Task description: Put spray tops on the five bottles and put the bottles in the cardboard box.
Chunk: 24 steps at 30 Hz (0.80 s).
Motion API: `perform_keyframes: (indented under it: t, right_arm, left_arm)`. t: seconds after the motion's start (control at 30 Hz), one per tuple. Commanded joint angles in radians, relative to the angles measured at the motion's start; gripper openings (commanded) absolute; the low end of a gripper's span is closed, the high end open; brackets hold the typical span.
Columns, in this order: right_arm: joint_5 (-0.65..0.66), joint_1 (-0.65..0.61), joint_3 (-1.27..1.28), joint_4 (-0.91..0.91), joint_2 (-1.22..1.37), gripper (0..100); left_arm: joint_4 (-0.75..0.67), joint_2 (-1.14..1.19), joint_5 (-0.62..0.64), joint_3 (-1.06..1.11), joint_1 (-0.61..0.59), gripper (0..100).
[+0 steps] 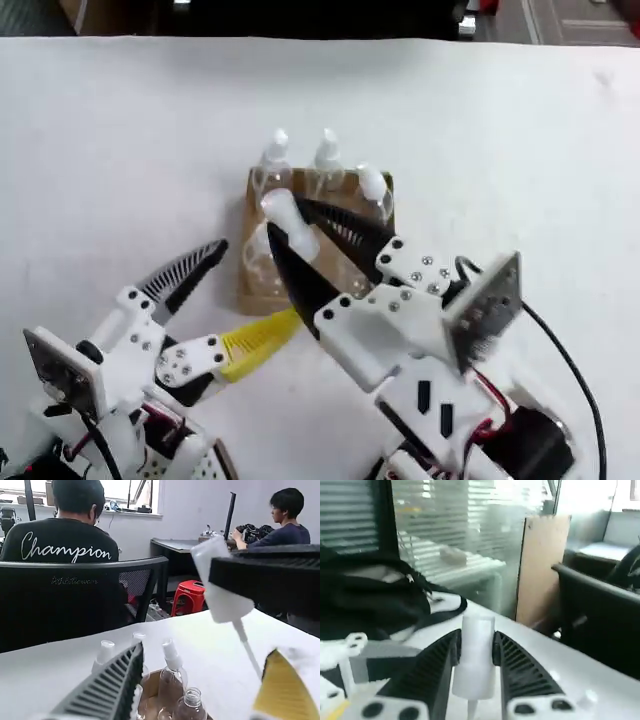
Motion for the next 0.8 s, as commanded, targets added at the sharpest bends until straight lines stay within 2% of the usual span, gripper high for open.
perform_keyframes:
  t: [0.0, 0.13, 0.4, 0.6, 0.67, 0.77]
  right_arm:
    - [0.011, -0.045, -0.032, 0.047, -0.016, 1.5]
    - [0.012, -0.104, -0.1, 0.125, -0.022, 1.5]
    - [0.069, -0.104, -0.152, 0.223, -0.031, 1.5]
    - [0.074, -0.102, -0.15, 0.225, -0.031, 1.5]
    - [0.074, -0.082, -0.15, 0.225, -0.031, 1.5]
    - [0.075, 0.015, -0.146, 0.193, -0.021, 1.5]
  left_arm:
    - [-0.051, 0.012, 0.015, 0.017, 0.012, 35]
    - [-0.1, 0.008, 0.015, 0.083, 0.01, 35]
    - [-0.103, 0.005, 0.015, 0.1, -0.091, 35]
    - [-0.103, 0.005, 0.015, 0.103, -0.097, 35]
    - [-0.092, 0.005, 0.015, 0.1, -0.097, 35]
    - [-0.028, -0.008, 0.011, 0.071, -0.096, 35]
